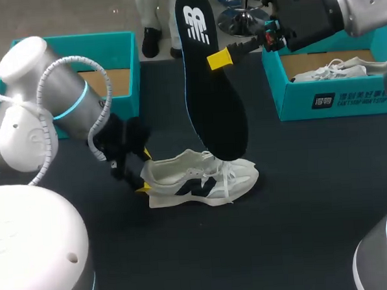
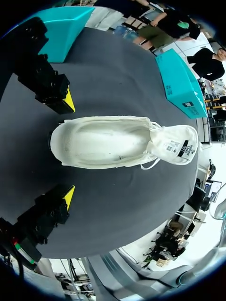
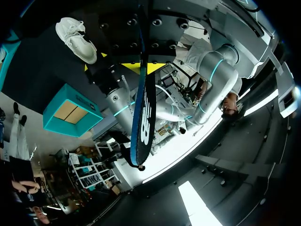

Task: Take the shoe out of the shoebox, open the shoe tongue, remove and reinsert the insole, then place the shoe into the shoebox

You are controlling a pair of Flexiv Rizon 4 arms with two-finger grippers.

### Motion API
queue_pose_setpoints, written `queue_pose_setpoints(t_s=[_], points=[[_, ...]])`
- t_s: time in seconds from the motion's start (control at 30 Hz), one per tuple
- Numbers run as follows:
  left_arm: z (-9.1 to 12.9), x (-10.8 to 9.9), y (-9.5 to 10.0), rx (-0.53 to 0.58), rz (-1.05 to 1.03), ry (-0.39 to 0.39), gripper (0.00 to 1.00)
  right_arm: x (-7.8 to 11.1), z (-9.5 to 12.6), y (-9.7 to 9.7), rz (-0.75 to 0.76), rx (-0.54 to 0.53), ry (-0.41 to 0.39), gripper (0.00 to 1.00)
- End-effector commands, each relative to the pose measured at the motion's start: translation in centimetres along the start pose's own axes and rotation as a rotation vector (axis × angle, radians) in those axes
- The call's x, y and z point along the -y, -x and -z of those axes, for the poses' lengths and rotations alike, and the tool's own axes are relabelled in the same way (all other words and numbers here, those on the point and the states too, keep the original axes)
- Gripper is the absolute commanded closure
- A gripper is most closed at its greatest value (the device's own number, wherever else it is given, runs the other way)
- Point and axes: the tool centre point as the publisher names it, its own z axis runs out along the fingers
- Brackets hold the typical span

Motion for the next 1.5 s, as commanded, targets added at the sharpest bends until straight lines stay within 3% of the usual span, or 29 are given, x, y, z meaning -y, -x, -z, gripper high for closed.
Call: queue_pose_setpoints(t_s=[0.03,0.23,0.53,1.5], points=[[0.2,0.7,0.7,-0.009,0.002,0.131,0.0,-0.1,-0.2,0.1,-0.002,0.002,-0.004,1.0],[0.7,1.7,0.5,0.01,-0.032,0.266,0.0,-0.1,-0.2,0.1,-0.002,0.002,-0.004,1.0],[1.0,2.5,0.5,0.036,-0.061,0.357,0.0,-0.1,-0.2,0.1,-0.002,0.002,-0.004,1.0],[1.5,2.9,0.8,0.07,0.001,0.406,0.0,-0.1,-0.2,0.1,-0.002,0.002,-0.004,1.0]])
